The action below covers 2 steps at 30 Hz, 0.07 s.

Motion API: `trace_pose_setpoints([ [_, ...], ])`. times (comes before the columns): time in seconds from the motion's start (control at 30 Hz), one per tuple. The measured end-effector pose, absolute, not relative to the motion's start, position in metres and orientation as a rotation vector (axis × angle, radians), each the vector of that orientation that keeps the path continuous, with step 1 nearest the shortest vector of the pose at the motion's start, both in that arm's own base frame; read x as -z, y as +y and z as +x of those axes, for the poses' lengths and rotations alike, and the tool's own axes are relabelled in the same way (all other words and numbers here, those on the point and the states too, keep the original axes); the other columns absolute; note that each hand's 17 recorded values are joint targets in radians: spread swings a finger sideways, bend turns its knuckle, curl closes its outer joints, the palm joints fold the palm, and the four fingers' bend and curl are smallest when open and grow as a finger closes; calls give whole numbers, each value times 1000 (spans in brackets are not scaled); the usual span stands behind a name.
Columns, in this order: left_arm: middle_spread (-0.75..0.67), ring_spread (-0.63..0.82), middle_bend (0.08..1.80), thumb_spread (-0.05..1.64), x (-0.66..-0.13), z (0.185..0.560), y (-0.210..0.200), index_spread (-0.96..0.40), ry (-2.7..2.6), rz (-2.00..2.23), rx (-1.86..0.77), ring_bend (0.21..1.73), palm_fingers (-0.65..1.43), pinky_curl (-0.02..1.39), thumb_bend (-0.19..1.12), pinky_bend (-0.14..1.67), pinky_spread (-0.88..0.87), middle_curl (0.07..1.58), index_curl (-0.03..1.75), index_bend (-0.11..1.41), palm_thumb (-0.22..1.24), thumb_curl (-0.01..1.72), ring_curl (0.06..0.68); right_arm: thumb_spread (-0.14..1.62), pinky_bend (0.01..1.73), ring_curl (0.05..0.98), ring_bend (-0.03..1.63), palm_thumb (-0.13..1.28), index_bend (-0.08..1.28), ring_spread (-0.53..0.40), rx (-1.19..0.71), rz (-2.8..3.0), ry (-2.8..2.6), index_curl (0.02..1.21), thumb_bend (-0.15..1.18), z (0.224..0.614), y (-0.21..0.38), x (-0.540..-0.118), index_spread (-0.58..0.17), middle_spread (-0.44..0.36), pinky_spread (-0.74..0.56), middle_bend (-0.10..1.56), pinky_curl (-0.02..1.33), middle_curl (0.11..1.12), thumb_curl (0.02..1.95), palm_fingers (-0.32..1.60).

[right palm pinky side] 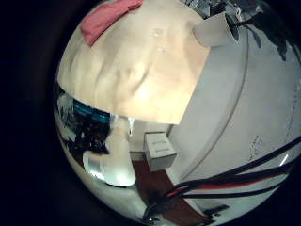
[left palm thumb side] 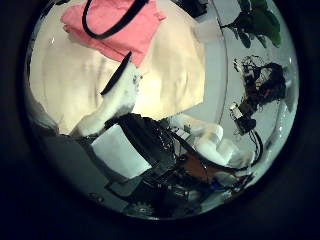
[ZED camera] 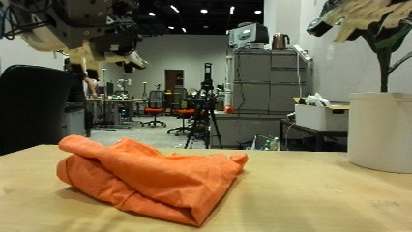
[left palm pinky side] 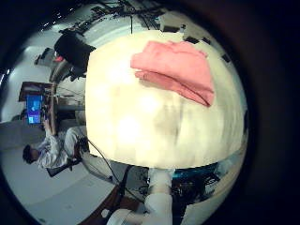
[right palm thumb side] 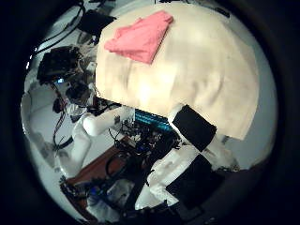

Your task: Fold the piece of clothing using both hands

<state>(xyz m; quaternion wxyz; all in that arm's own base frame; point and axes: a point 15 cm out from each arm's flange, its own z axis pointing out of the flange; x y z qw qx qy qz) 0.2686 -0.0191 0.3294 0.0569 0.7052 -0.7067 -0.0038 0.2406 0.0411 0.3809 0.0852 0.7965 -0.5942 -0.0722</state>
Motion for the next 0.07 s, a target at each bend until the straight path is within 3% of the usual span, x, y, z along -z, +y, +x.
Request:
trace_pose_setpoints([
  [0.07, -129, 40, 281, 1263, -330, 270, -19, -217, -2141, 2144, 8, 475, 490, 198, -11, 181, 60, 407, 489, 200, 492, 250, 125, 1301, 179, 229, 290, 661, 187, 196, 213, 2375, -1776, 337, -12, 241, 41, -381, -371, 29, 336, 222, 236, 345, 283, 265],
])
